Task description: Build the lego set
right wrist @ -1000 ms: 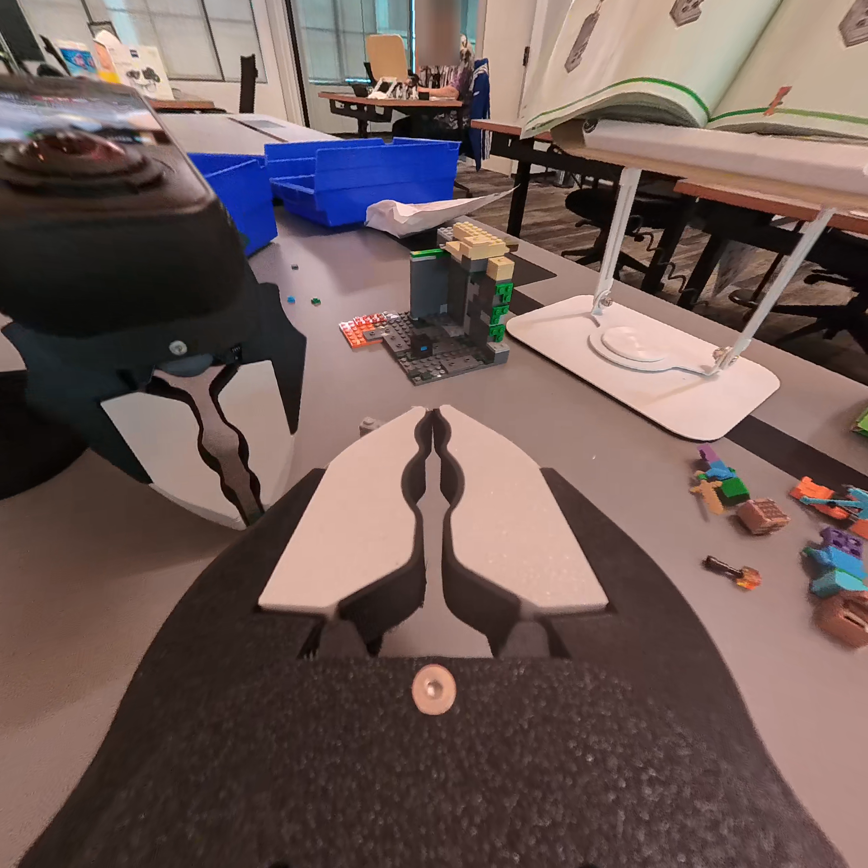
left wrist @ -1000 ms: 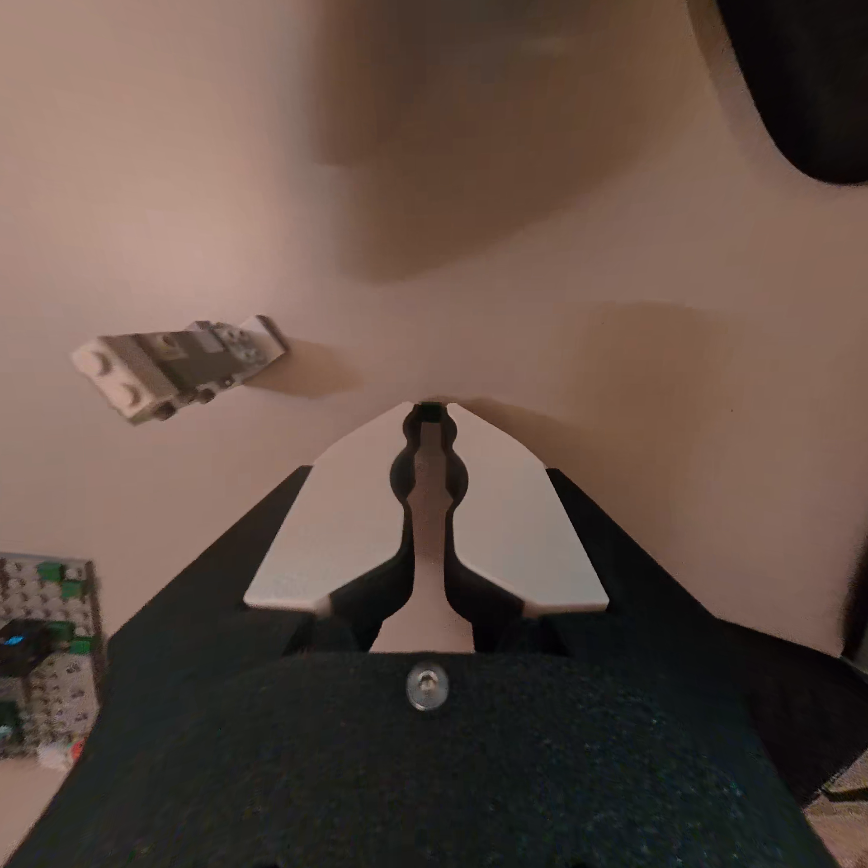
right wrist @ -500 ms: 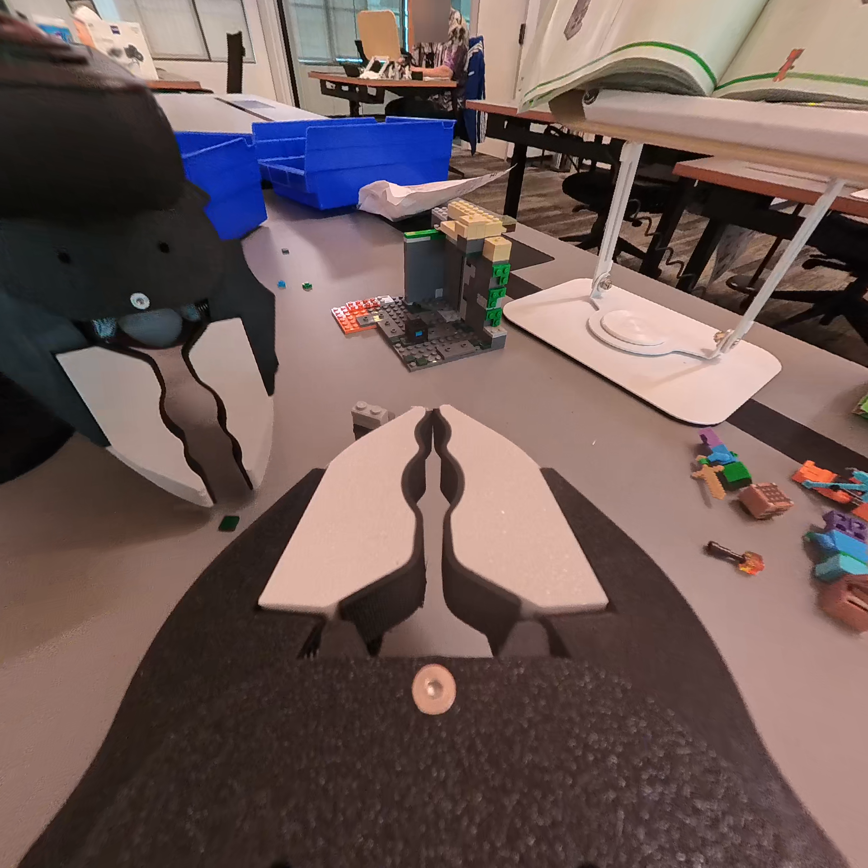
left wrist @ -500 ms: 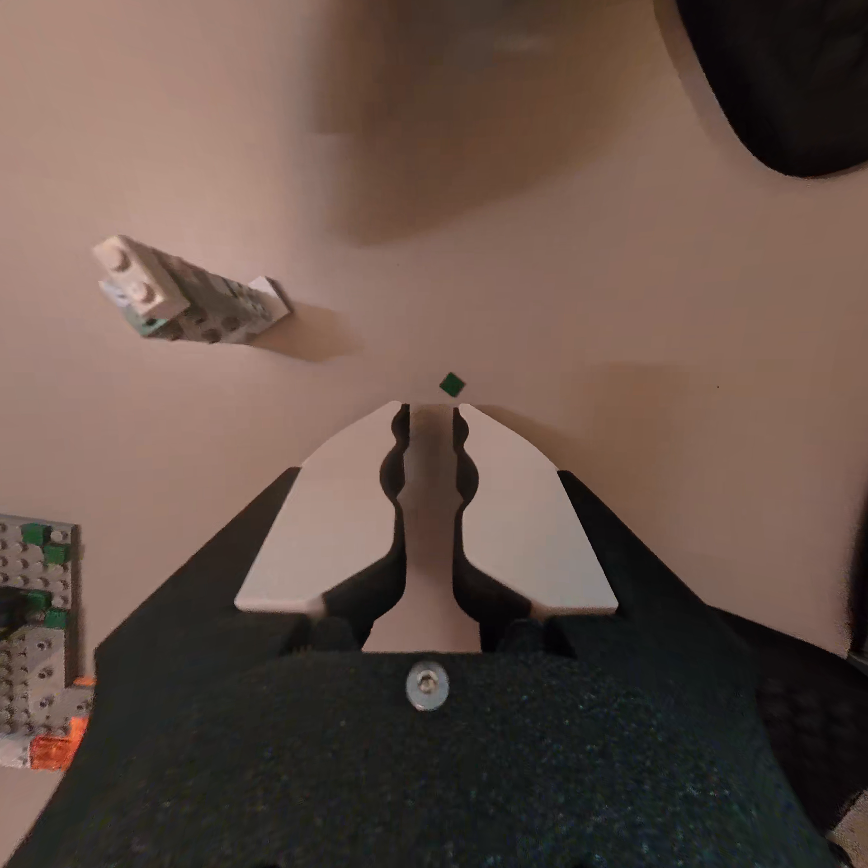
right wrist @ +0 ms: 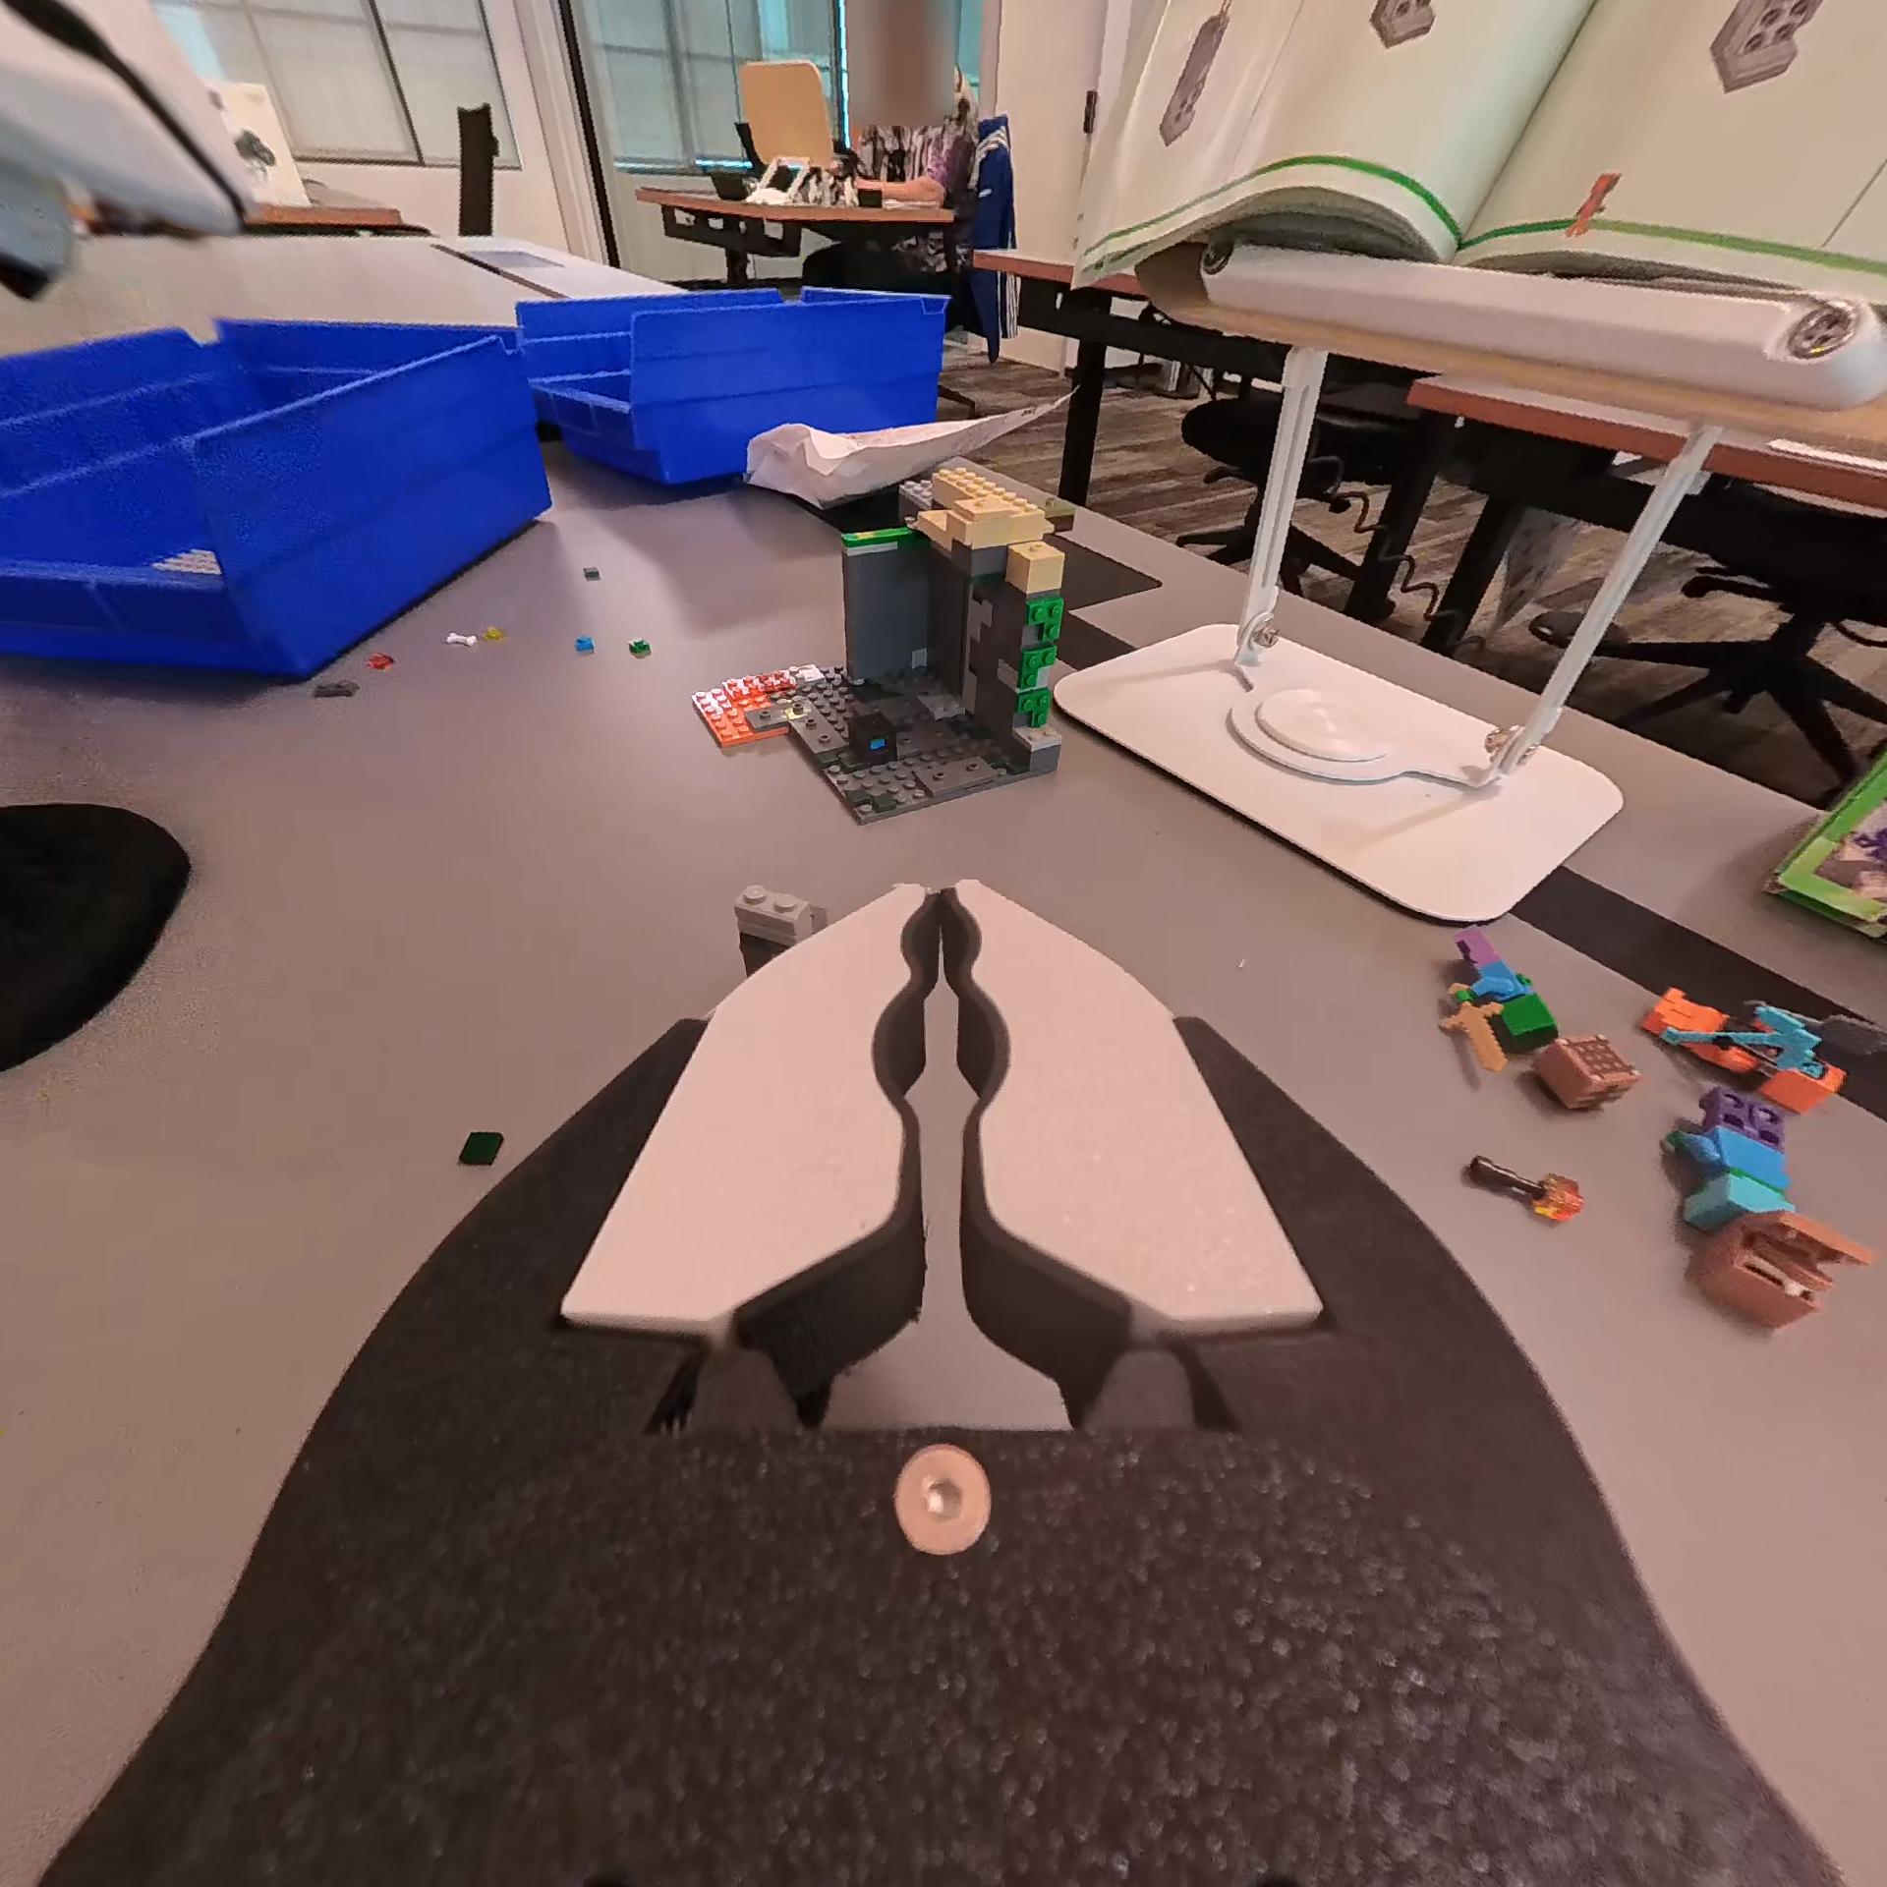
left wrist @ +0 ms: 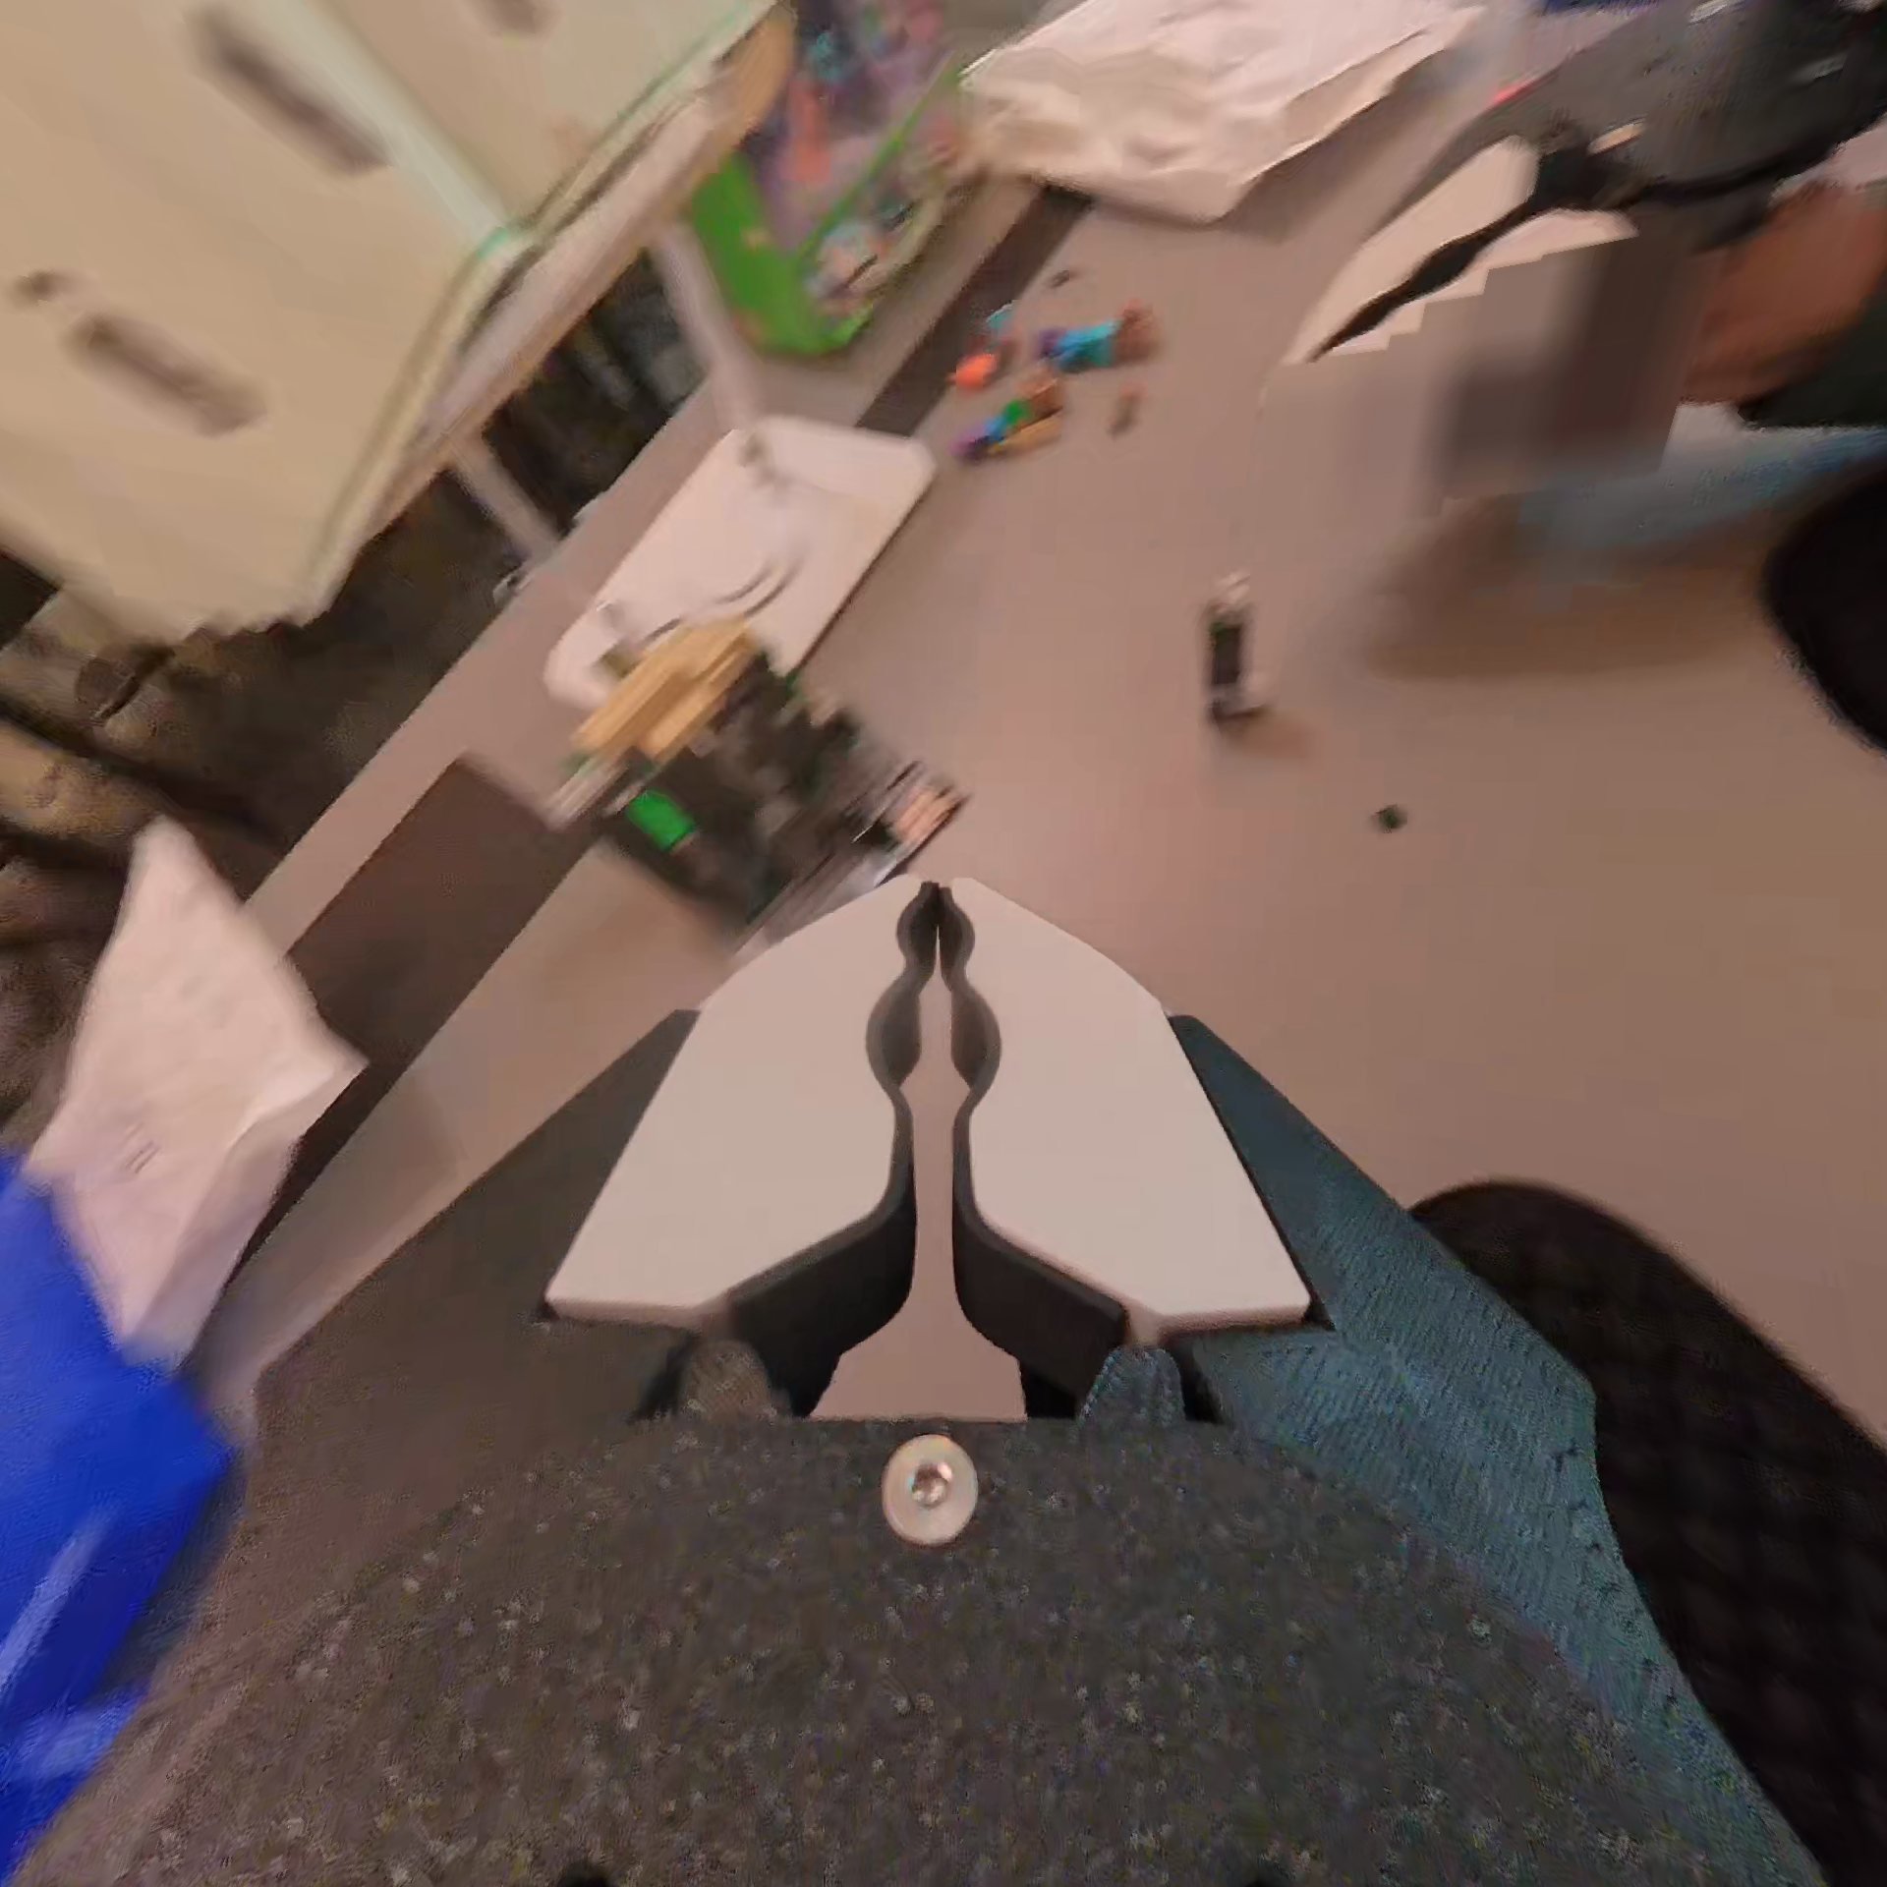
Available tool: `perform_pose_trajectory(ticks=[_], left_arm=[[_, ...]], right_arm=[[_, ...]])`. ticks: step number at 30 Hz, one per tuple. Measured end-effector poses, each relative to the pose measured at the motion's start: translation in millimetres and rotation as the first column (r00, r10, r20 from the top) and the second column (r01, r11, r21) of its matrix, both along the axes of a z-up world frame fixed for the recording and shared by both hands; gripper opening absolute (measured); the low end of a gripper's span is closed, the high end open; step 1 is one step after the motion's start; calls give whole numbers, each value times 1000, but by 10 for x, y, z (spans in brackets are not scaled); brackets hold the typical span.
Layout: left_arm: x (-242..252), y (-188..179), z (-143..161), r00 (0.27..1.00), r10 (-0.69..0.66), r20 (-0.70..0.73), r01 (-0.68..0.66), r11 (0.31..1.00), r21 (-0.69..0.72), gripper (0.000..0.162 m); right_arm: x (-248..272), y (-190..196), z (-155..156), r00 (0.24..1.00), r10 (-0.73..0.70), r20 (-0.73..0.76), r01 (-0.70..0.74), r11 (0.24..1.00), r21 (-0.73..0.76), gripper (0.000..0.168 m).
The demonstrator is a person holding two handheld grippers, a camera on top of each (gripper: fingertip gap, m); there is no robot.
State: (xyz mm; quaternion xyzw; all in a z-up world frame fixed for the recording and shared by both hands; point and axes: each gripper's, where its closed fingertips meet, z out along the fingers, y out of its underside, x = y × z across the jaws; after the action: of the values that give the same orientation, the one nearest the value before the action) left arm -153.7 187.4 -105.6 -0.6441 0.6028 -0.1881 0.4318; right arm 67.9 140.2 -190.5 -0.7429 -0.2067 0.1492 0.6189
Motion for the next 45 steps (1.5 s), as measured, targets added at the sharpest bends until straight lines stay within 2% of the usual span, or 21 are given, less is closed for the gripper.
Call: perform_pose_trajectory(ticks=[3, 5, 7, 12, 16, 28, 34, 36, 39, 42, 45], left_arm=[[-798, 437, 76, 979, 167, -117, -169, 986, -3, 0], [-1389, 670, -70, 934, 252, -252, -276, 959, -62, 0], [-1955, 844, -317, 875, 280, -395, -348, 931, -112, 11], [-2962, 976, -1051, 743, 166, -649, -366, 912, -186, 22], [-3284, 963, -1385, 662, 98, -743, -385, 896, -224, 26], [-3424, 1040, -1707, 555, 14, -832, -355, 908, -221, 33], [-3425, 1051, -1781, 545, -7, -839, -353, 905, -236, 26], [-3351, 1037, -1686, 558, -1, -830, -340, 912, -230, 26], [-3053, 974, -1390, 615, 9, -789, -269, 942, -199, 25], [-2582, 805, -1039, 661, -16, -751, -160, 974, -161, 26], [-2016, 569, -776, 676, -79, -733, -19, 992, -125, 25]], right_arm=[[24, -15, 15, 1000, -3, -4, 3, 1000, 4, 0], [34, -14, 25, 1000, -4, -9, 4, 1000, 5, 0], [34, -9, 30, 1000, 1, -20, 0, 1000, 2, 0], [10, -14, 4, 1000, 9, -18, -9, 1000, -10, 0], [4, -33, -32, 1000, 14, -8, -14, 1000, -21, 0], [-15, -45, -141, 1000, 28, -4, -28, 998, -56, 0], [-29, -51, -170, 999, 37, 4, -37, 997, -65, 0], [-23, -52, -167, 999, 36, 5, -35, 997, -63, 0], [-16, -45, -163, 999, 35, -1, -35, 997, -63, 0], [-23, -33, -169, 999, 40, -7, -40, 997, -67, 0], [-46, -40, -169, 999, 47, 3, -47, 997, -65, 0]])
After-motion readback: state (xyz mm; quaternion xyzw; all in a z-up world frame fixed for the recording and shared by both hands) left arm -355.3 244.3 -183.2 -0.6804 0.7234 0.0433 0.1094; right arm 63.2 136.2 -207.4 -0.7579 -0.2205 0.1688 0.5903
